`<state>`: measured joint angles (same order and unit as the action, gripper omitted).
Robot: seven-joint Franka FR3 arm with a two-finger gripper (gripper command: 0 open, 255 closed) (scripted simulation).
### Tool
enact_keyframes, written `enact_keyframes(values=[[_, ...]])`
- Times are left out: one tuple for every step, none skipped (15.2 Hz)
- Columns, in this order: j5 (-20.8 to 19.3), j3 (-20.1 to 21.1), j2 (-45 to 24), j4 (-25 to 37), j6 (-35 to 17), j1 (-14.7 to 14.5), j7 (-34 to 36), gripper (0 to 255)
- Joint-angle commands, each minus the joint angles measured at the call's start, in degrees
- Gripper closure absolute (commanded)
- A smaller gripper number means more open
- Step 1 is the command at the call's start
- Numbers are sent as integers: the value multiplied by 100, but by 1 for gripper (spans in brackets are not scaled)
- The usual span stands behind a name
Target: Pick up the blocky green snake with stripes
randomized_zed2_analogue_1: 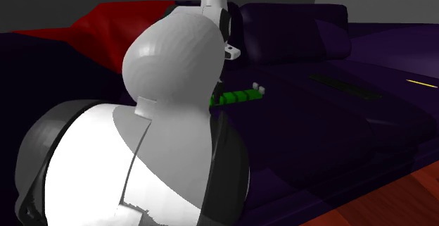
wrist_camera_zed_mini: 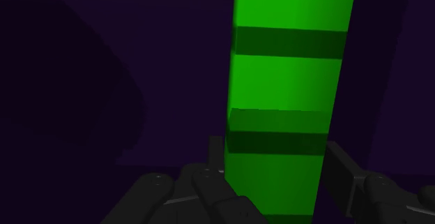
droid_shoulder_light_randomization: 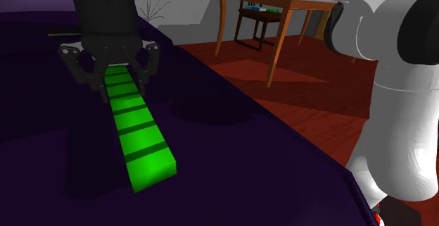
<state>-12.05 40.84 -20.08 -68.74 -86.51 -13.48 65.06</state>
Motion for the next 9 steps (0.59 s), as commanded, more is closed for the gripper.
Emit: enact_keyframes(values=[[-72, -7, -104, 306, 212, -96, 16, 255], [-108, -10, -156, 462, 321, -147, 23, 255], [-147, -15, -213, 625, 433, -204, 31, 255], [-189, -21, -274, 798, 549, -265, 38, 255], [-235, -29, -340, 981, 670, -333, 45, 255], [-286, -38, -412, 1176, 796, -408, 51, 255], [-342, -48, -492, 1386, 928, -491, 55, 255], [-350, -52, -504, 1419, 949, -505, 56, 255], [-350, -53, -504, 1419, 949, -506, 55, 255]])
